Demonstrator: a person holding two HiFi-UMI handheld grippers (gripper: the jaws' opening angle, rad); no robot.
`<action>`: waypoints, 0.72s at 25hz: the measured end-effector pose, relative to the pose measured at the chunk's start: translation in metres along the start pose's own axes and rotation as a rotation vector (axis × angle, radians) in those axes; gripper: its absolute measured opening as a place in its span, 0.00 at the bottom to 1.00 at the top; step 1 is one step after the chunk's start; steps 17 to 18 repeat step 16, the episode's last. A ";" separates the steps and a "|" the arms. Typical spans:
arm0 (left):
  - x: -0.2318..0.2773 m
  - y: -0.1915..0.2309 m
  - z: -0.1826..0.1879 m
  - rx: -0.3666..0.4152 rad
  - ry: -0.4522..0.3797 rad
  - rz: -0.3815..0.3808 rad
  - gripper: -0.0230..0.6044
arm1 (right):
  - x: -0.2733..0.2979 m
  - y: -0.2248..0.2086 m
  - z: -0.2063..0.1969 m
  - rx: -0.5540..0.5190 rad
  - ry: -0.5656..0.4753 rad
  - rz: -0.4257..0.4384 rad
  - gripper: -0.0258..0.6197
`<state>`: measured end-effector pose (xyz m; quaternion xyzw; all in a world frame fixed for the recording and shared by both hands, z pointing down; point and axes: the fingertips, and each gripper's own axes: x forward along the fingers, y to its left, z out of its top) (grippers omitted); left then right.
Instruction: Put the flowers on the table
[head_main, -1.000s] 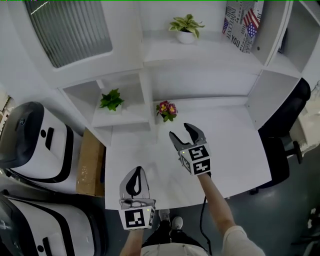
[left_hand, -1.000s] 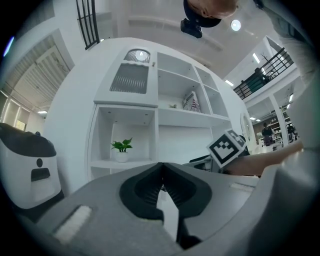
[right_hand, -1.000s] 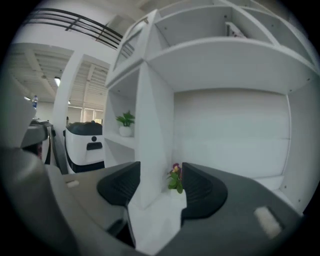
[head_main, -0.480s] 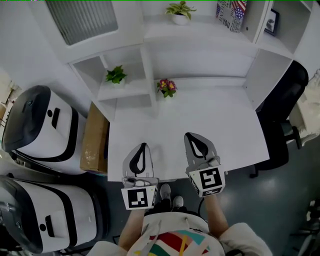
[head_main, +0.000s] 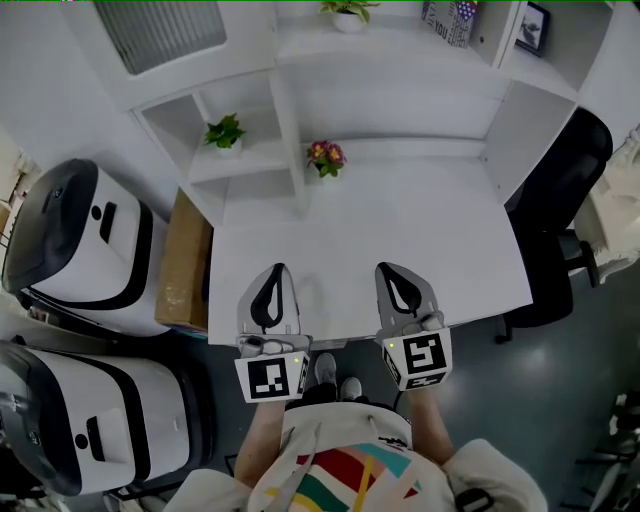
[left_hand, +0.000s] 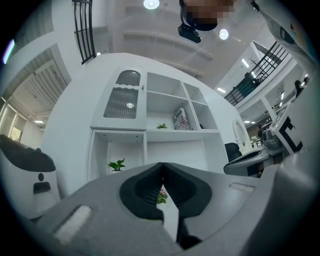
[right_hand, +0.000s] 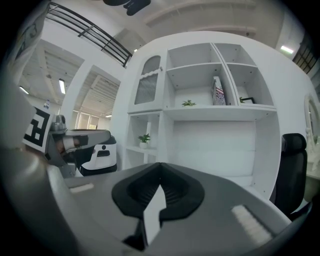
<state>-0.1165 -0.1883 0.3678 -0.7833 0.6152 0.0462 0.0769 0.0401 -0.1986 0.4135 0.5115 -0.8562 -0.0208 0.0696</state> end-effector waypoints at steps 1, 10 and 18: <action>0.001 -0.002 0.001 0.003 -0.003 -0.004 0.04 | -0.001 -0.002 0.000 0.000 -0.002 -0.005 0.04; 0.007 -0.008 -0.002 0.001 0.003 -0.017 0.04 | -0.004 -0.008 0.000 -0.005 -0.003 -0.022 0.04; 0.010 -0.005 -0.005 -0.009 0.007 -0.018 0.04 | -0.001 -0.007 -0.004 -0.004 0.015 -0.023 0.04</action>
